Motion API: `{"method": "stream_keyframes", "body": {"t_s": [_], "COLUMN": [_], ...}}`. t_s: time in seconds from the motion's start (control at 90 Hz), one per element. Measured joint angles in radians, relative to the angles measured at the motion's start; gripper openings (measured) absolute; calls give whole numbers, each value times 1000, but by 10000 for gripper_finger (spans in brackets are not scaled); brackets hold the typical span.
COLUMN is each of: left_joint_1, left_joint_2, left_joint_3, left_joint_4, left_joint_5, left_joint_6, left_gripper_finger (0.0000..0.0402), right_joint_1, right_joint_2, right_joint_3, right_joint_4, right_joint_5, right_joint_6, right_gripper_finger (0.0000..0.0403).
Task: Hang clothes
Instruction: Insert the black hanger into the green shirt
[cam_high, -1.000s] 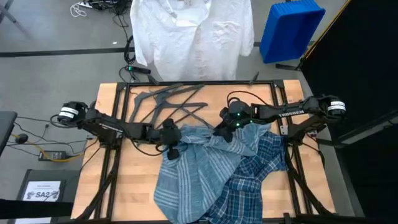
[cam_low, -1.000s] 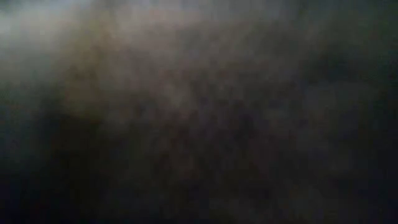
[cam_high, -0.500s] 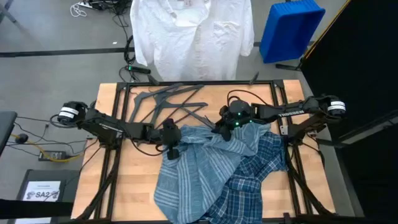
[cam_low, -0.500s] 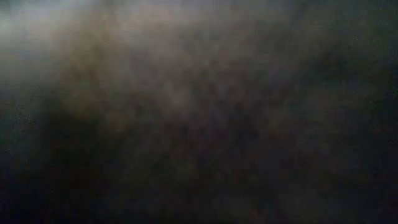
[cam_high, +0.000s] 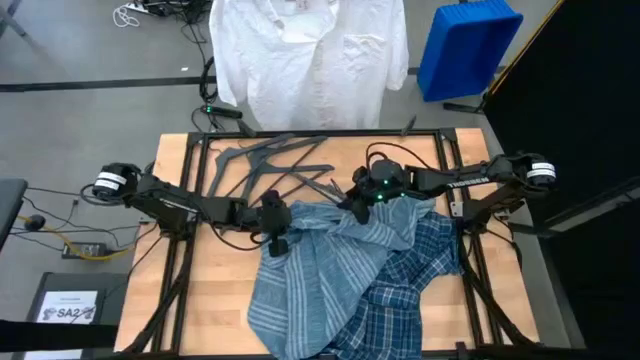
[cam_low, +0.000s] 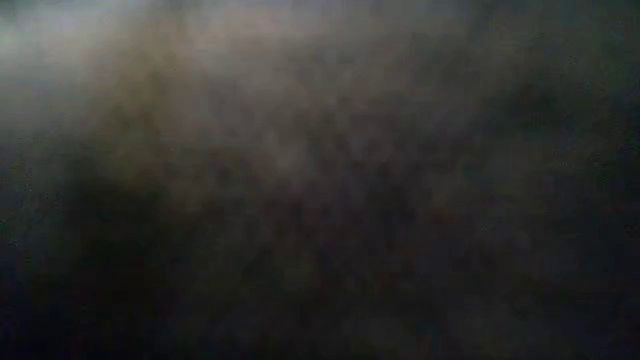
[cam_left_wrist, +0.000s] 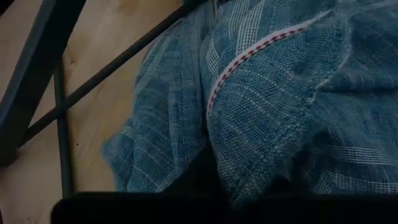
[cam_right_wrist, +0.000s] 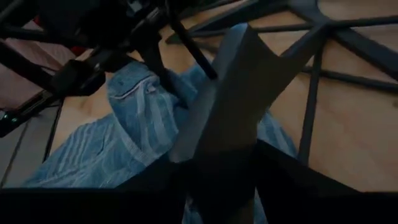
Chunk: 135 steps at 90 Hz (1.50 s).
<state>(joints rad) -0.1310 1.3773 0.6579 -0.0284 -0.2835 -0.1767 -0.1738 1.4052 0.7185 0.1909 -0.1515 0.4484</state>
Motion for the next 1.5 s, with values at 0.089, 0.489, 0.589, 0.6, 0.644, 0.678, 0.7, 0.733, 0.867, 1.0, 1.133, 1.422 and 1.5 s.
{"method": "stream_keyframes", "body": {"t_s": [0.089, 0.489, 0.589, 0.6, 0.644, 0.678, 0.7, 0.733, 0.867, 1.0, 1.133, 1.422, 1.5], "left_joint_1": [0, 0, 0, 0, 0, 0, 0, 0, 0, 0, 0, -1, 0], "left_joint_2": [0, 0, 0, 0, 0, 0, 0, 0, 0, 0, 0, -2, -2], "left_joint_3": [0, 0, 0, 0, 0, 0, 0, 0, 0, 0, 0, 9, 8], "left_joint_4": [0, 1, 0, 0, 0, 0, 0, 0, -1, -8, -82, -100, -77], "left_joint_5": [-7, -36, -38, -38, -41, -44, -45, -45, -45, -45, -64, -72, -71], "left_joint_6": [9, 9, 13, 13, 13, 13, 14, 14, 14, 15, 12, 11, 22], "left_gripper_finger": [0, 0, 0, 0, 0, 0, 0, 0, 0, 0, 0, 0, 0], "right_joint_1": [0, 2, 9, 11, 17, 22, 25, 29, 31, 31, 16, -13, -13], "right_joint_2": [0, 0, 0, 0, 0, 0, 0, 0, -9, -61, -169, -396, -411], "right_joint_3": [0, 1, 1, 1, 1, 1, 1, 1, 1, 1, 1, 2, 3], "right_joint_4": [0, 21, 22, 22, 27, 34, 39, 48, 53, 29, -114, -391, -446], "right_joint_5": [11, 85, 88, 88, 84, 81, 83, 81, 81, 72, 42, -115, -115], "right_joint_6": [-3, -61, -93, -96, -115, -128, -135, -139, -139, -154, -163, -131, -129], "right_gripper_finger": [135, 99, 53, 47, 24, 16, 14, 15, 14, 13, 13, 13, 12]}}
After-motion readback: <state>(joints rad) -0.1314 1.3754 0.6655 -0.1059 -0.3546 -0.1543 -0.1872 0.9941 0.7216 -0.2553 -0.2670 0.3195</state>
